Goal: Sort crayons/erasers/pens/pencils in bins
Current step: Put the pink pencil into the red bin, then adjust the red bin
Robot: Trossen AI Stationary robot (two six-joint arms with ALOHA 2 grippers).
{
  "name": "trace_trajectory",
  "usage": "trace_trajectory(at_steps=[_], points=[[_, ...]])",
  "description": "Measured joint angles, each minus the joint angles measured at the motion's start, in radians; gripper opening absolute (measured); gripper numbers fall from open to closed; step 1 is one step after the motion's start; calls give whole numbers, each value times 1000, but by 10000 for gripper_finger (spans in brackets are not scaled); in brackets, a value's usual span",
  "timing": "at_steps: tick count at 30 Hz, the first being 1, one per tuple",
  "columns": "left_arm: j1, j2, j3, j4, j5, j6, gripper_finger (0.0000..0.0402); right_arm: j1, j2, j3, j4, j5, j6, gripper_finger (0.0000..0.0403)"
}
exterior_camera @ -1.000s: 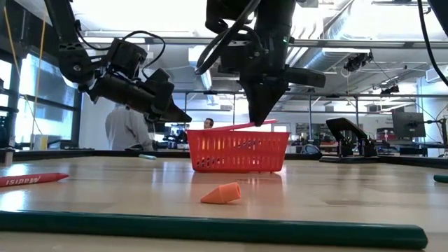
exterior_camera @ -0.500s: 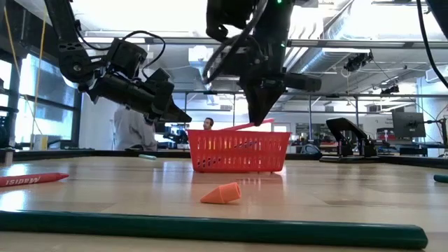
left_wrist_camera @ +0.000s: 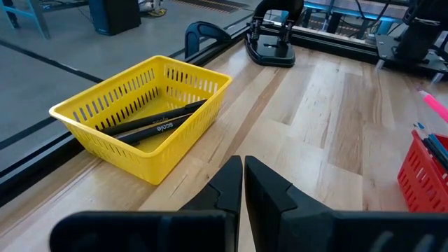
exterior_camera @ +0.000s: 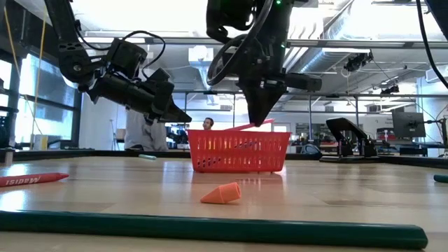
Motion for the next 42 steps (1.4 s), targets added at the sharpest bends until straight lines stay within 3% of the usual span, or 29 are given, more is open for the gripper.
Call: trace_trajectory(at_steps=[7, 12, 17, 21, 23, 27, 33, 37, 42], points=[[-7, 0, 0, 0, 10, 25, 7, 0, 0, 0, 15, -1, 14, 75], [-52, 0, 0, 0, 59, 105, 7, 0, 0, 0, 13, 6, 35, 91], [-118, 0, 0, 0, 168, 183, 7, 7, -26, 17, -40, 54, 83, 64], [-165, 0, 0, -42, 335, 193, 7, -17, -93, 18, -89, -6, 195, 12], [-186, -3, 0, -85, 359, 198, 7, -32, -130, 17, -106, -21, 254, 7], [-214, -29, 0, -220, 337, 225, 7, -57, -222, -53, -68, -21, 299, 6], [-258, -76, -1, -427, 315, 204, 7, -90, -368, -264, 76, -48, 356, 2], [-311, -72, 0, -413, 302, 157, 7, -96, -455, -396, 194, -52, 399, 1], [-346, -57, 0, -319, 178, 124, 7, -99, -527, -500, 295, -52, 446, 1]])
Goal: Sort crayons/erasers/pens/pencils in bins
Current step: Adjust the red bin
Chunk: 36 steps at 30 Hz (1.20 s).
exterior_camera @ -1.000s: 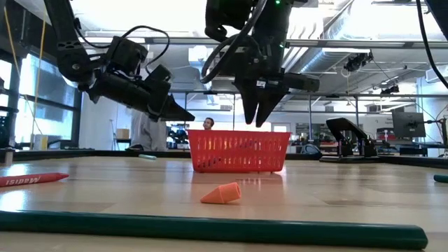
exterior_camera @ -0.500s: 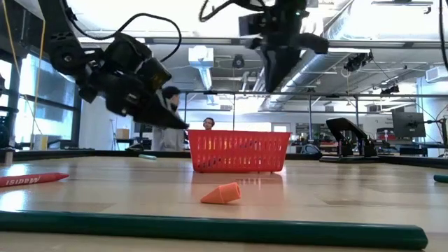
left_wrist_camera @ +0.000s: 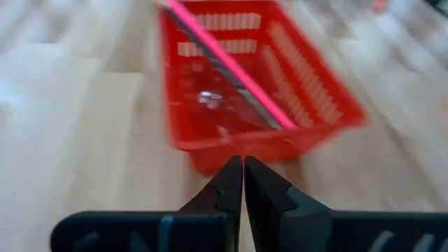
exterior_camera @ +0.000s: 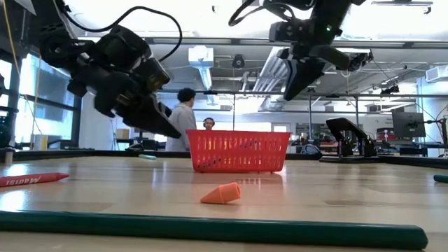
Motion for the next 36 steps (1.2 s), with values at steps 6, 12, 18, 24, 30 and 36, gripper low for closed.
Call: trace_trajectory(at_steps=[6, 12, 18, 24, 30, 36], points=[[14, 0, 1, 52, -53, -40, 7, 1, -29, -30, 13, 0, 58, 0], [21, 1, 19, 59, -68, -47, 7, 1, -32, -30, 11, -4, 85, 0], [36, -48, 21, -88, -44, -11, 7, 1, -32, -30, 9, -7, 90, 0], [27, -61, 21, -141, -3, -26, 7, 1, -32, -30, 10, -7, 82, 0], [0, -53, 21, -98, -3, -57, 7, 1, -32, -30, 10, -7, 82, 0], [-34, -5, 21, -69, -10, -84, 7, 1, -32, -30, 10, -7, 80, 0]])
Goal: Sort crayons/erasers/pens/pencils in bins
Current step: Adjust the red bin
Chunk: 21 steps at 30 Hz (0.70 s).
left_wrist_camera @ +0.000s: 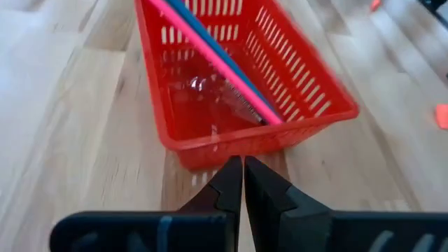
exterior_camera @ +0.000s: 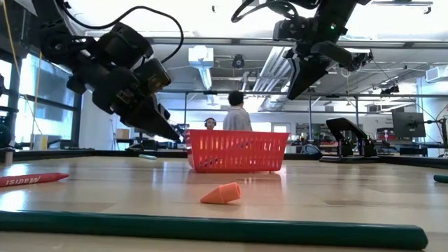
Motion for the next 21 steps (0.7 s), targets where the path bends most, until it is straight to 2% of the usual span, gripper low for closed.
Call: trace_trajectory(at_steps=[4, 8, 15, 21], points=[[0, 27, 0, 28, -23, -25, 7, 0, 0, 0, 0, 0, -2, 0], [0, 52, 0, 124, -37, -50, 7, 0, 0, 0, 0, 0, 0, 0], [23, 61, 0, 160, -158, -60, 7, 0, 0, 0, 0, 0, 8, 0], [58, 61, 0, 174, -179, -50, 7, 0, 0, 0, 0, 0, 115, 0]])
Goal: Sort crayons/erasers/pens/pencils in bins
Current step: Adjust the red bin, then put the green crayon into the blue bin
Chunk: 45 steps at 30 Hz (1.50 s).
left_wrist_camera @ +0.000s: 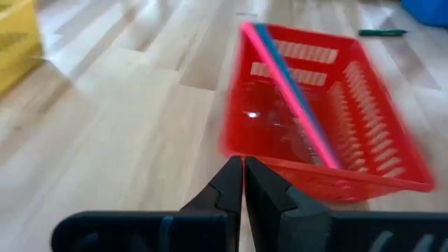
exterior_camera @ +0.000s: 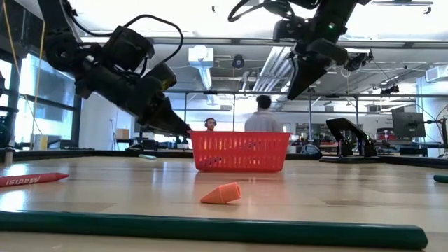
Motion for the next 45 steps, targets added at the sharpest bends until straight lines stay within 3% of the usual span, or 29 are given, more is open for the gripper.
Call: trace_trajectory(at_steps=[6, 17, 23, 27, 33, 39, 45], points=[[72, -12, -9, 24, -39, 11, 7, 10, 0, 0, -57, -80, 304, 0], [210, -13, -177, 509, 26, 8, 7, 228, 0, -41, -165, -89, 1018, 0], [245, -13, -206, 527, 70, 7, 7, 366, 1, -132, -136, -96, 1401, 0], [246, -12, -215, 528, 70, 8, 7, 442, 1, -140, -145, -168, 1584, 1], [242, -12, -215, 521, 71, 8, 7, 525, 36, -140, -193, -204, 1790, 48], [242, -12, -215, 505, 71, 8, 7, 540, 107, -140, -200, -229, 1870, 110], [243, -12, -215, 497, 71, 7, 7, 539, 181, -140, -190, -251, 1886, 117]])
